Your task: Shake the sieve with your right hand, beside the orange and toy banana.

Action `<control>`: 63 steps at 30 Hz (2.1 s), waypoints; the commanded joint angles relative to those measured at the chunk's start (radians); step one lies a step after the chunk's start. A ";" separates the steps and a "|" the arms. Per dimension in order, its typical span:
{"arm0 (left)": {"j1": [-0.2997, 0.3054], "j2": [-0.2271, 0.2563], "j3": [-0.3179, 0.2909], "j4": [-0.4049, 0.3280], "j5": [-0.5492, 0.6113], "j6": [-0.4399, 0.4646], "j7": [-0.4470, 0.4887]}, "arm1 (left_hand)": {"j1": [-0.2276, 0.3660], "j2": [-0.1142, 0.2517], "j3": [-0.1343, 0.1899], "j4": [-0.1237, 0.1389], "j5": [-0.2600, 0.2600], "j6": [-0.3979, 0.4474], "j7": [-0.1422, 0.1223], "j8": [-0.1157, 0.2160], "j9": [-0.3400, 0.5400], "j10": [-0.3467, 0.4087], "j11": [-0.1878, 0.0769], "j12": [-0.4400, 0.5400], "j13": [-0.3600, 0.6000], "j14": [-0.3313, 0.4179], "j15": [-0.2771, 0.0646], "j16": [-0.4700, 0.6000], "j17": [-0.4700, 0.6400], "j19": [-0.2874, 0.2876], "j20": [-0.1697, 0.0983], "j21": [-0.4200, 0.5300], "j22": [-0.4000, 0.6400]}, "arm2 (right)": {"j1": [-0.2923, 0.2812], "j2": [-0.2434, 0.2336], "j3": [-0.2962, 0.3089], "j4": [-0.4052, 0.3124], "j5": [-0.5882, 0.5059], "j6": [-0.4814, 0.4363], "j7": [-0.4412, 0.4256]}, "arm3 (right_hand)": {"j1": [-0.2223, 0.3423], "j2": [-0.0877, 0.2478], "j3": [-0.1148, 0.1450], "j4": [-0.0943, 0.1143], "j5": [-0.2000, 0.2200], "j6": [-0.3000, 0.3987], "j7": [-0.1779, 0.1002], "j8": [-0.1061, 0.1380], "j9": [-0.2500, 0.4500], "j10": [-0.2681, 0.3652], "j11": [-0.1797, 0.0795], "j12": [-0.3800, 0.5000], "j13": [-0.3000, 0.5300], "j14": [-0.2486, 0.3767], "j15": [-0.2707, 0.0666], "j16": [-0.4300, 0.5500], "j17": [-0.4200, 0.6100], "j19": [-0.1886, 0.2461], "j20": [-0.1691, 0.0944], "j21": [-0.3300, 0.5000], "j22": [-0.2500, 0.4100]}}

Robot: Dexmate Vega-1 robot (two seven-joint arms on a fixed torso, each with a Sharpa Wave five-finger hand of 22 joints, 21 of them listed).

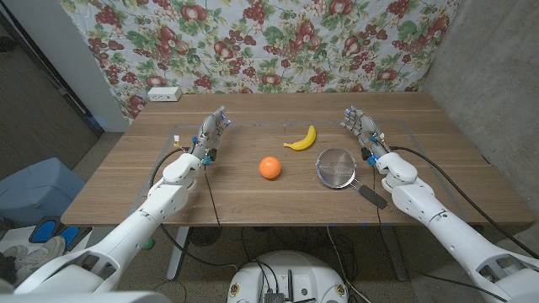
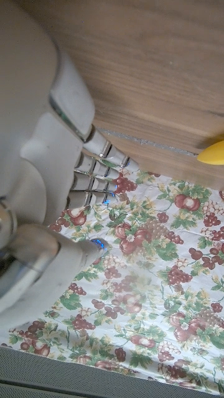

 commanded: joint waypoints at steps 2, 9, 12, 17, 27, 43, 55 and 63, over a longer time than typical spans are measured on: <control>-0.004 0.008 -0.003 0.023 -0.003 -0.032 -0.042 | 0.010 0.044 0.007 -0.003 0.006 -0.010 0.002 0.007 0.003 -0.006 0.000 0.005 0.002 -0.022 -0.028 0.006 0.002 -0.006 -0.031 0.004 0.004 | -0.066 -0.021 0.022 -0.072 0.012 0.013 -0.020 | -0.009 0.015 0.003 0.017 0.001 -0.001 -0.003 -0.002 0.001 -0.005 -0.006 -0.005 0.003 -0.005 -0.014 -0.003 0.004 -0.005 -0.015 -0.004 0.003; -0.012 0.010 0.000 0.023 0.023 -0.044 -0.022 | 0.010 0.045 0.005 -0.007 0.007 -0.011 0.003 0.008 0.003 -0.004 0.000 0.008 0.002 -0.018 -0.028 0.007 0.000 0.001 -0.028 0.003 0.004 | -0.055 -0.010 0.020 -0.046 0.011 0.029 -0.012 | -0.017 0.007 0.005 0.020 -0.001 -0.002 0.006 -0.004 0.001 -0.004 0.001 -0.007 0.002 -0.005 -0.003 -0.009 -0.002 -0.002 -0.006 -0.007 0.003; -0.012 0.009 -0.002 0.025 0.015 -0.042 -0.027 | 0.011 0.045 0.003 -0.011 0.007 -0.008 0.003 0.010 0.003 0.002 -0.005 0.010 0.001 -0.012 -0.027 0.009 -0.001 0.009 -0.022 0.003 0.004 | -0.054 -0.003 0.020 -0.041 0.012 0.036 -0.012 | -0.018 0.005 0.006 0.019 -0.001 -0.001 0.009 -0.004 0.002 -0.004 0.004 -0.008 0.002 -0.002 0.002 -0.011 -0.005 -0.001 -0.004 -0.008 0.003; -0.010 0.007 -0.003 0.026 0.018 -0.047 -0.022 | 0.011 0.044 0.003 -0.014 0.007 -0.005 0.004 0.011 0.003 0.004 -0.004 0.012 0.001 -0.010 -0.026 0.009 -0.001 0.015 -0.022 0.003 0.004 | -0.054 -0.001 0.022 -0.038 0.013 0.039 -0.013 | -0.019 0.005 0.007 0.019 -0.001 0.004 0.012 -0.003 0.002 0.003 0.008 -0.007 0.002 0.003 0.004 -0.010 -0.007 0.002 -0.001 -0.009 0.003; -0.017 -0.006 0.000 0.029 0.038 -0.064 0.004 | 0.013 0.037 -0.002 -0.026 0.006 0.000 0.003 0.014 0.003 0.013 -0.006 0.015 0.001 0.002 -0.024 0.011 -0.003 0.029 -0.012 0.002 0.004 | -0.041 0.007 0.023 -0.005 0.028 0.034 0.001 | -0.021 0.004 0.008 0.015 -0.001 0.006 0.015 -0.004 0.002 0.007 0.010 -0.008 0.002 0.005 0.006 -0.011 -0.009 0.006 0.004 -0.013 0.003; -0.068 -0.017 0.029 0.061 0.130 -0.103 0.046 | 0.021 0.006 -0.024 -0.099 0.001 0.073 0.008 0.026 0.005 0.103 0.009 0.033 0.002 0.096 -0.005 0.019 -0.007 0.128 0.046 0.011 0.008 | -0.072 0.006 0.029 -0.032 0.015 0.031 -0.050 | -0.015 0.004 0.013 0.002 0.001 0.024 0.018 0.000 0.002 0.026 0.012 -0.006 0.001 0.023 0.017 -0.008 -0.016 0.018 0.013 -0.016 0.003; -0.090 -0.011 0.050 0.049 0.204 -0.119 0.084 | 0.009 0.000 -0.027 -0.118 0.000 0.117 -0.004 0.031 0.007 0.145 0.019 0.036 0.003 0.160 0.023 0.026 -0.002 0.179 0.087 0.018 0.010 | -0.077 0.009 0.026 -0.035 0.010 0.026 -0.063 | -0.014 0.006 0.016 -0.003 0.002 0.035 0.022 0.002 0.002 0.040 0.020 -0.004 0.001 0.030 0.023 -0.006 -0.019 0.024 0.019 -0.019 0.004; -0.107 -0.012 0.064 0.051 0.241 -0.119 0.098 | 0.004 -0.003 -0.027 -0.127 0.000 0.133 -0.007 0.031 0.008 0.169 0.024 0.039 0.003 0.189 0.030 0.028 -0.002 0.198 0.099 0.020 0.011 | -0.083 0.005 0.030 -0.038 0.014 0.023 -0.065 | -0.012 0.006 0.018 -0.007 0.003 0.040 0.023 0.002 0.002 0.048 0.020 -0.003 0.002 0.032 0.025 -0.006 -0.020 0.027 0.022 -0.021 0.004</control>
